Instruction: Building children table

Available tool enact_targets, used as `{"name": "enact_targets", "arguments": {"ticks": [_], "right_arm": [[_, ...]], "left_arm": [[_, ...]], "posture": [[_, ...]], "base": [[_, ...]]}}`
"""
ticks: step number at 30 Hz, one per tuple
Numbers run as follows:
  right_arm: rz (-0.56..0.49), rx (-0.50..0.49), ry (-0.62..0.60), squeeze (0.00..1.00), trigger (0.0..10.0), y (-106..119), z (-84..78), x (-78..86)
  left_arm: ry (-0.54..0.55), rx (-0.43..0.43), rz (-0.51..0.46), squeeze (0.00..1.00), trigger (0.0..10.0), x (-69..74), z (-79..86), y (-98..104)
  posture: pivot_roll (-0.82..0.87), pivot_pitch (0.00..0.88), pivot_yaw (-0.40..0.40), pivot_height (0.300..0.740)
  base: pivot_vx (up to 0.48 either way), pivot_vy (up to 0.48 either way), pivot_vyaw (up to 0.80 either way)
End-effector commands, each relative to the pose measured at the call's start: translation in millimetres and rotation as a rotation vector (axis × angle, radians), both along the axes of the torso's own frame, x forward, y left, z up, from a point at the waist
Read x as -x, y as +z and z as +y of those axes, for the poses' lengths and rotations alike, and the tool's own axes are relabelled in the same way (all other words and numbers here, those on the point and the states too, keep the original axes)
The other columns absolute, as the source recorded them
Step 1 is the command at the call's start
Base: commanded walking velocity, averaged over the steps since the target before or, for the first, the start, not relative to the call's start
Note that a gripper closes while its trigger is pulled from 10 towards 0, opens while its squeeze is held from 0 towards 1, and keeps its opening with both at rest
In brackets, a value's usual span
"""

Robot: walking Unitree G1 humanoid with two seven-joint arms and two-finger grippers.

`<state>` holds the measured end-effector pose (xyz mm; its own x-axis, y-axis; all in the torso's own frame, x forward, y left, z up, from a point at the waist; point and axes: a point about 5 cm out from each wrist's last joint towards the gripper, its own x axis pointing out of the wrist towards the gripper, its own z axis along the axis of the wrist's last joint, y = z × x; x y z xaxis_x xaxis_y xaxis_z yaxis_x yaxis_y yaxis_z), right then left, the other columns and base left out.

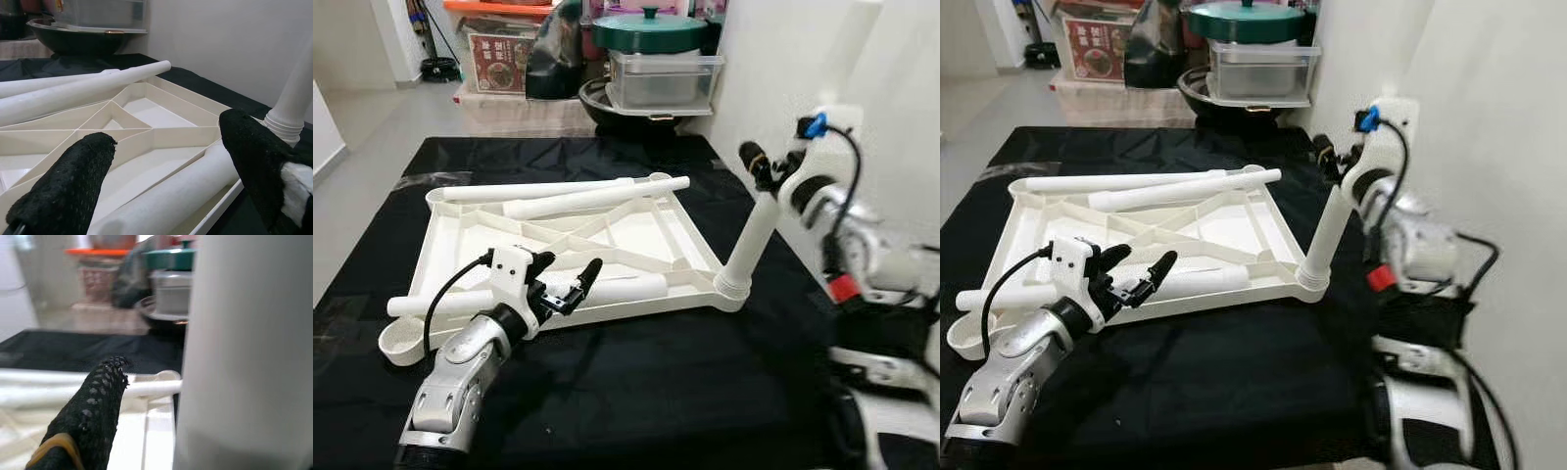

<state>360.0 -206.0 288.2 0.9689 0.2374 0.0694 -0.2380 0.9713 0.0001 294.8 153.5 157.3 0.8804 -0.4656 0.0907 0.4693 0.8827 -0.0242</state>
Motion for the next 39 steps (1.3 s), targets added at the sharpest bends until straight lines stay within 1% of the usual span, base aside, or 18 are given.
{"name": "enact_targets", "arguments": {"ticks": [1,6,7,8,9,10,15,17,19,21,23,24,28,29,30,36,37,39], "right_arm": [[0.041,0.02,0.102,0.0,10.0,-12.3,8.7,-0.6],[0.111,0.074,0.235,0.0,10.0,-31.9,8.1,2.7],[0.121,0.068,0.229,0.0,3.8,-34.1,7.3,1.3],[0.125,0.062,0.223,0.0,2.7,-35.2,6.8,0.3],[0.125,0.062,0.223,0.0,2.7,-35.2,6.8,0.3],[0.13,0.049,0.218,0.0,0.0,-36.4,6.4,-0.6],[0.13,-0.019,0.12,0.0,0.0,-37.0,-0.4,-7.2],[0.108,-0.083,-0.083,0.0,0.0,-36.1,-14.8,-14.2],[0.108,-0.083,-0.083,0.0,0.0,-36.1,-14.8,-14.2],[0.074,-0.143,-0.341,0.0,0.0,-34.9,-29.8,-11.4],[0.074,-0.143,-0.341,0.0,0.0,-34.9,-29.8,-11.4],[0.062,-0.173,-0.444,0.0,0.0,-36.9,-32.4,-6.8],[0.075,-0.188,-0.483,0.0,0.0,-47.3,-7.6,5.7],[0.109,-0.184,-0.451,0.0,0.0,-56.4,17.3,14.3],[0.121,-0.169,-0.436,0.0,9.5,-58.4,21.7,14.5],[0.076,-0.179,-0.465,0.0,10.0,-50.0,14.3,9.8],[0.07,-0.177,-0.442,1.0,10.0,-47.8,13.1,7.2],[0.071,-0.162,-0.428,1.0,10.0,-45.8,12.2,4.4]], "left_arm": [[-0.007,-0.003,0.009,0.0,10.0,-0.2,-2.4,-2.5],[-0.008,-0.004,0.007,0.0,10.0,-0.9,-2.3,-2.1],[-0.007,-0.005,0.007,0.0,10.0,-1.0,-2.0,-2.0],[-0.007,-0.006,0.007,0.0,10.0,-1.1,-1.8,-1.9],[-0.007,-0.006,0.007,0.0,10.0,-1.1,-1.8,-1.9],[-0.006,-0.006,0.006,0.0,10.0,-1.1,-1.6,-1.8],[-0.005,-0.007,0.007,0.0,10.0,-0.8,-0.9,-2.0],[-0.006,-0.009,0.007,0.0,10.0,-0.4,-0.5,-2.2],[-0.006,-0.009,0.007,0.0,10.0,-0.4,-0.5,-2.2],[-0.004,-0.012,0.008,0.0,10.0,-0.3,0.5,-2.2],[-0.004,-0.012,0.008,0.0,10.0,-0.3,0.5,-2.2],[-0.004,-0.013,0.01,0.0,10.0,-0.4,0.7,-2.6],[-0.007,-0.015,0.012,0.0,10.0,-0.2,0.2,-3.0],[-0.011,-0.016,0.014,0.0,10.0,-0.3,-0.8,-3.2],[-0.012,-0.016,0.015,0.0,10.0,-0.3,-0.9,-3.3],[-0.011,-0.017,0.016,0.0,10.0,-0.6,-0.5,-3.7],[-0.011,-0.016,0.017,0.0,10.0,-0.4,-0.5,-3.7],[-0.011,-0.015,0.017,0.0,10.0,-0.1,-0.5,-3.8]], "posture": [[-0.01,0.0,-0.096,0.74],[0.0,0.0,-0.097,0.74],[0.0,0.0,-0.098,0.74],[0.0,0.0,-0.098,0.74],[0.0,0.0,-0.098,0.74],[0.0,0.0,-0.098,0.74],[0.0,0.0,-0.096,0.74],[0.01,0.0,-0.097,0.74],[0.01,0.0,-0.097,0.74],[0.0,0.0,-0.091,0.74],[0.0,0.0,-0.091,0.74],[0.0,0.0,-0.091,0.74],[0.0,0.0,-0.087,0.74],[0.0,0.0,-0.086,0.74],[0.0,0.0,-0.086,0.74],[0.0,0.0,-0.086,0.74],[0.0,0.0,-0.089,0.74],[0.0,0.0,-0.09,0.74]], "base": [[0.0,0.0,0.0],[0.0,0.0,0.0],[0.0,0.0,0.0],[0.0,0.0,0.0],[0.0,0.0,0.0],[0.0,0.0,0.0],[0.0,0.0,0.0],[0.0,0.0,0.0],[0.0,0.0,0.0],[0.0,0.0,0.0],[0.0,0.0,0.0],[0.0,0.0,0.0],[0.0,0.0,0.0],[0.0,0.0,0.0],[0.0,0.0,0.0],[0.0,0.0,0.0],[0.0,0.0,0.0],[0.0,0.0,0.0]]}}
